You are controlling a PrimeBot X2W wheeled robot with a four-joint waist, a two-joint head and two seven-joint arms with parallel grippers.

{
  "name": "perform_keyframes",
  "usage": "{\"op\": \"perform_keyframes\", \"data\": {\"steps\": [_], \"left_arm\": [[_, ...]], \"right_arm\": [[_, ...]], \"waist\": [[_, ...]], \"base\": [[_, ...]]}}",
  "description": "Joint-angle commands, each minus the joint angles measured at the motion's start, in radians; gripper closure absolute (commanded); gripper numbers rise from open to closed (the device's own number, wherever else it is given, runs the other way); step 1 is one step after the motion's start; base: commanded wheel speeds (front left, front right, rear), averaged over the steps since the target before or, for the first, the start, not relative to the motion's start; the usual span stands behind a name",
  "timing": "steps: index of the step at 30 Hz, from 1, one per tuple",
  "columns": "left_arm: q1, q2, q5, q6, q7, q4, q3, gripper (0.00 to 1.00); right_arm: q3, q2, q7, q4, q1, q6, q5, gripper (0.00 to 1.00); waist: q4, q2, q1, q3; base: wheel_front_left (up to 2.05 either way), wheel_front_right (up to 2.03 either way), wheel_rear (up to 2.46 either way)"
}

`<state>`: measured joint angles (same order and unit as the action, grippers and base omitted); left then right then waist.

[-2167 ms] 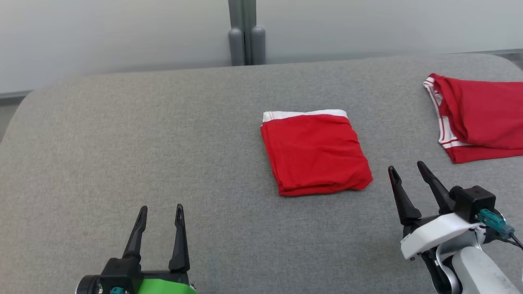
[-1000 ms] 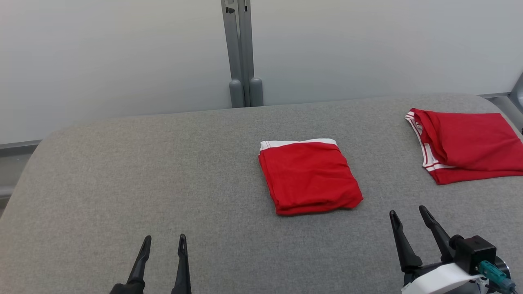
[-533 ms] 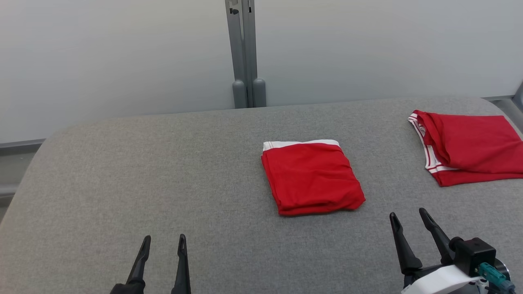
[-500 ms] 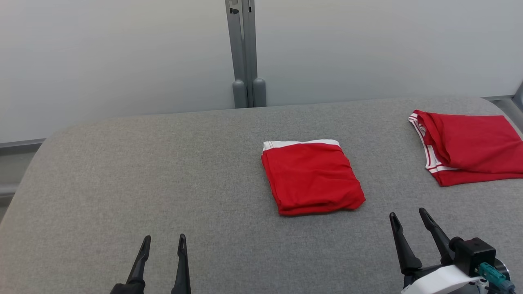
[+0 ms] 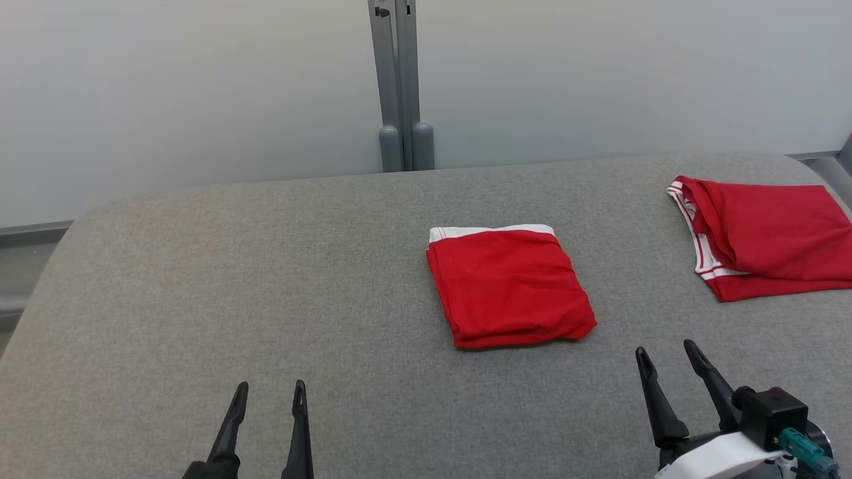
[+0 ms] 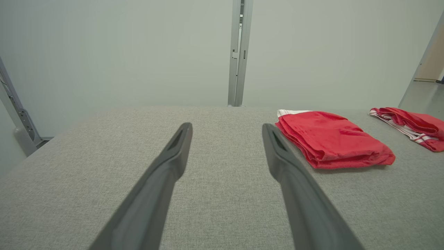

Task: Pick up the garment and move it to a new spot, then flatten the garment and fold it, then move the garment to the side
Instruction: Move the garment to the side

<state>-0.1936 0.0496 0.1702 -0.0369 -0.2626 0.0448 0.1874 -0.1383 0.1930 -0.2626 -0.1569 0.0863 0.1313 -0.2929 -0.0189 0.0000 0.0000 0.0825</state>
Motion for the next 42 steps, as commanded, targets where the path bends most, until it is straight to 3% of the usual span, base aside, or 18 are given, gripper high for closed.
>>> {"op": "perform_keyframes", "data": {"steps": [1, 15, 24, 29, 32, 39, 42], "left_arm": [[0.005, 0.002, -0.008, -0.005, -0.002, -0.002, -0.001, 0.00], [0.027, 0.002, -0.018, -0.008, -0.002, -0.013, 0.015, 0.00], [0.056, 0.002, -0.016, -0.016, -0.002, -0.031, 0.047, 0.00], [0.093, 0.002, -0.019, -0.012, -0.002, -0.042, 0.059, 0.00], [0.121, 0.002, -0.020, -0.008, -0.002, -0.043, 0.063, 0.00], [0.198, 0.002, -0.025, 0.001, -0.002, -0.050, 0.087, 0.00], [0.227, 0.002, -0.022, 0.001, -0.002, -0.052, 0.101, 0.00]], "right_arm": [[0.002, 0.000, -0.002, 0.000, -0.001, -0.001, 0.007, 0.00], [-0.005, 0.007, -0.002, -0.002, -0.029, -0.001, -0.006, 0.00], [-0.050, 0.060, -0.002, -0.019, -0.116, -0.001, -0.116, 0.00], [-0.098, 0.131, -0.002, -0.039, -0.206, -0.001, -0.322, 0.00], [-0.168, 0.211, 0.011, -0.064, -0.275, -0.001, -0.507, 0.00], [-0.247, 0.383, 0.204, -0.073, -0.434, -0.001, -0.879, 0.00], [-0.252, 0.427, 0.312, -0.082, -0.469, -0.001, -1.016, 0.00]], "waist": [[0.000, 0.0000, 0.0000, -0.001], [0.010, 0.0000, 0.0000, -0.040], [0.035, 0.0000, 0.0000, -0.100], [0.055, 0.0000, 0.0000, -0.177], [0.070, 0.0000, 0.0000, -0.226], [0.108, 0.0000, 0.0000, -0.345], [0.130, 0.0000, 0.0000, -0.389]], "base": [[0.00, 0.00, 0.00], [0.00, 0.00, 0.00], [0.00, 0.00, 0.00], [0.00, 0.00, 0.00], [0.00, 0.00, 0.00], [0.00, 0.00, 0.00], [0.00, 0.00, 0.00]]}}
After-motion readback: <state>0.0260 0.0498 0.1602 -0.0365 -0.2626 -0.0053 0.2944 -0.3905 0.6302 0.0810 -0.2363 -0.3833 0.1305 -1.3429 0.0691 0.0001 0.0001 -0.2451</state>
